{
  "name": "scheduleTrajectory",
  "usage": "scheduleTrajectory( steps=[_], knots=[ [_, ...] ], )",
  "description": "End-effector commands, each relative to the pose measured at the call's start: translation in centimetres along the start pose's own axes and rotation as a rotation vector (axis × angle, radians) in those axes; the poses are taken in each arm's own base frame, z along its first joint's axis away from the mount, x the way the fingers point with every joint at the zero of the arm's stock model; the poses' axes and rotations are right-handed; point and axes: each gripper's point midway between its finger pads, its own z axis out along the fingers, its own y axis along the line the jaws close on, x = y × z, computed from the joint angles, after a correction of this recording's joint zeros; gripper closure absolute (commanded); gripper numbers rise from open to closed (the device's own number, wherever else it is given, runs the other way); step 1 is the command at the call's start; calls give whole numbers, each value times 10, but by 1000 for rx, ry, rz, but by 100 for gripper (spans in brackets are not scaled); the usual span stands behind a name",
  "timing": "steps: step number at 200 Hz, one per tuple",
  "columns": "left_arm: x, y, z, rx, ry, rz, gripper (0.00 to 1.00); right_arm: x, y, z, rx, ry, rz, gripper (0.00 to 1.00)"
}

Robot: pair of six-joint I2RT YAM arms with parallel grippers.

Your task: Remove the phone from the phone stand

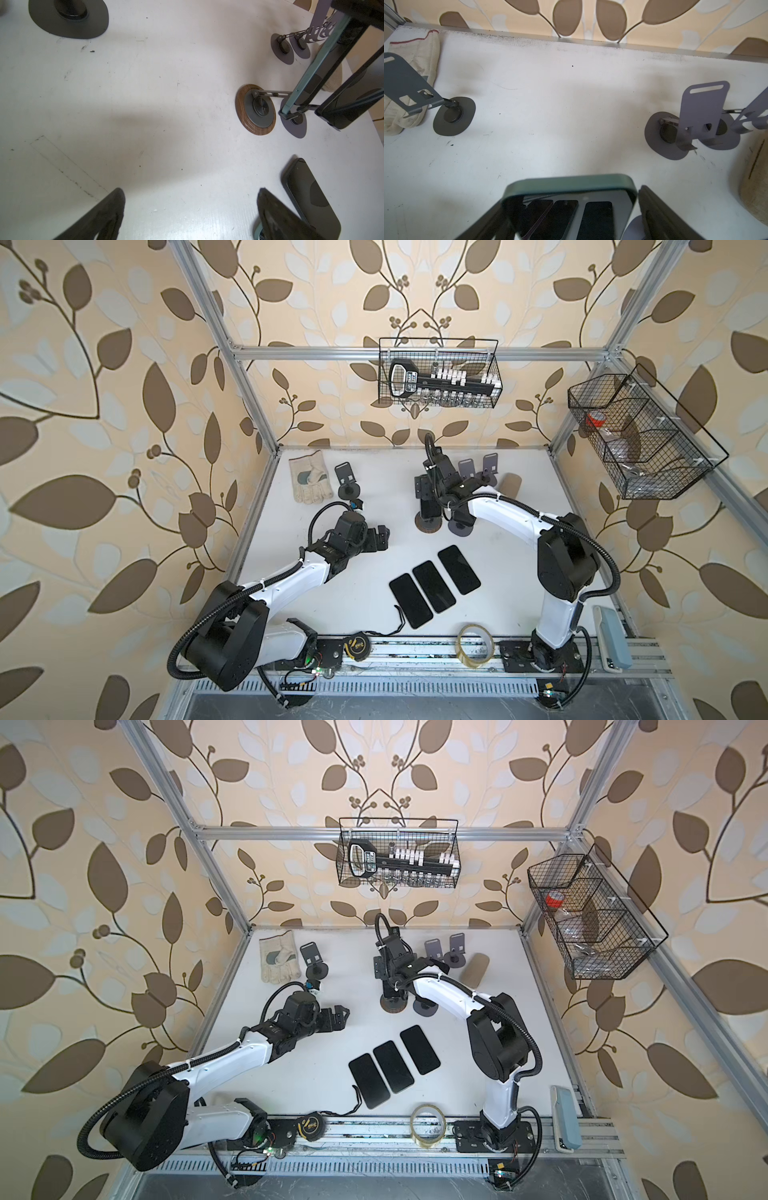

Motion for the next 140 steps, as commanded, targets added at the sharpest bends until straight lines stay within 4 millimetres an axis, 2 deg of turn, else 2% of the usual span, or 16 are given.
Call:
scheduleTrajectory(
  steps=[1,106,140],
  knots=[
    [-17,-14,-4,31,-47,21,1,0,6,3,-8,9,-12,16],
    [-17,-15,-5,21,-48,33,1,6,5,11,12,19,-1,19],
    [-17,-16,-6,19,-54,42,1,3,4,7,11,13,3,24]
  ],
)
